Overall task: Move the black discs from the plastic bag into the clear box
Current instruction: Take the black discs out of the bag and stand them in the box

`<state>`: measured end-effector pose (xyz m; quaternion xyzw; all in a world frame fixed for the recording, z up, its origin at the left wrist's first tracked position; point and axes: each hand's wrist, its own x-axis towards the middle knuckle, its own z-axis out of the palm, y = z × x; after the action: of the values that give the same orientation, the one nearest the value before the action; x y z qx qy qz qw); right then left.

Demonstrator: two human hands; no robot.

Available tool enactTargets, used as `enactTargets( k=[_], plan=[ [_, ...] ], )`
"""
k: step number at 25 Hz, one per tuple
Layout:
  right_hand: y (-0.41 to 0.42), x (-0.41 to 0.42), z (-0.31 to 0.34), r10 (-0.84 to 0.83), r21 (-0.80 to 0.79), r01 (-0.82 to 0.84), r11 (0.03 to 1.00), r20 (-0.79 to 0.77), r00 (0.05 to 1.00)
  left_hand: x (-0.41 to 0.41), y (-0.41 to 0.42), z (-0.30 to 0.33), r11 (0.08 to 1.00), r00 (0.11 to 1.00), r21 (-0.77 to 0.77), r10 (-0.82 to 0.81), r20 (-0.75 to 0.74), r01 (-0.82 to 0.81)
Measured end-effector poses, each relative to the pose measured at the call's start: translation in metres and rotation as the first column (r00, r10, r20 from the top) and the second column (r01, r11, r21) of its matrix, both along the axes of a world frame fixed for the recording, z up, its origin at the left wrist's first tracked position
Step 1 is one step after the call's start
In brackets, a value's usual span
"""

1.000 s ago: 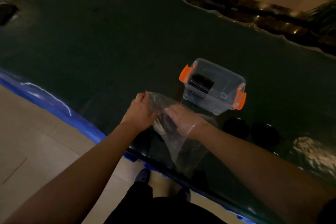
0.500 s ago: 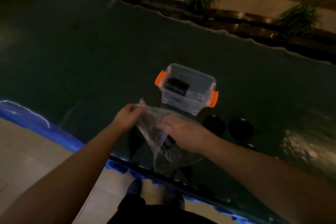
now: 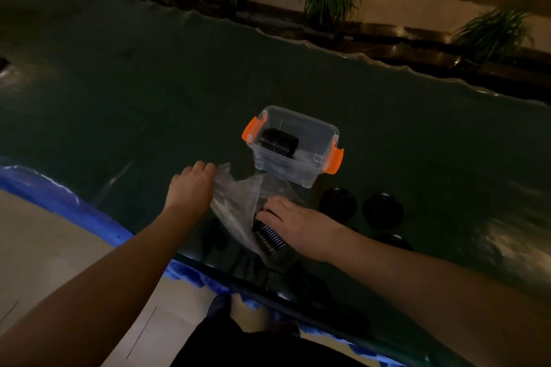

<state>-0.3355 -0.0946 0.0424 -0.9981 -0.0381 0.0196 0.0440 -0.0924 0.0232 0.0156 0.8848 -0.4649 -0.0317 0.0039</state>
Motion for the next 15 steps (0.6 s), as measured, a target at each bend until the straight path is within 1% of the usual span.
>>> enactTargets(
  k=[4, 6, 8, 12, 13, 15],
  plan=[
    [-0.012, -0.002, 0.011, -0.002, 0.066, 0.005, 0.998, -0.050, 0.999, 0.036, 0.013, -0.001, 0.995, 0.995, -0.001, 0.101, 0.028, -0.101],
    [-0.025, 0.002, 0.020, -0.010, 0.096, 0.017, 0.995, -0.072, 0.997, 0.060, 0.016, -0.004, 0.988, 0.988, -0.028, 0.151, 0.012, -0.150],
    [-0.043, 0.007, 0.032, -0.079, 0.100, 0.088, 0.991, -0.090, 0.993, 0.084, 0.017, -0.006, 0.981, 0.982, -0.048, 0.186, -0.032, -0.187],
    [-0.092, 0.025, 0.064, -0.267, 0.084, 0.271, 0.959, -0.053, 0.962, 0.109, 0.011, -0.001, 0.961, 0.952, -0.072, 0.251, -0.174, -0.267],
    [-0.105, 0.030, 0.071, -0.294, 0.072, 0.296, 0.953, -0.034, 0.955, 0.109, 0.007, 0.002, 0.960, 0.950, -0.096, 0.243, -0.195, -0.265],
    [-0.129, 0.041, 0.081, -0.336, 0.026, 0.337, 0.941, -0.023, 0.942, 0.107, -0.007, 0.009, 0.966, 0.961, -0.155, 0.173, -0.217, -0.209]
  ],
)
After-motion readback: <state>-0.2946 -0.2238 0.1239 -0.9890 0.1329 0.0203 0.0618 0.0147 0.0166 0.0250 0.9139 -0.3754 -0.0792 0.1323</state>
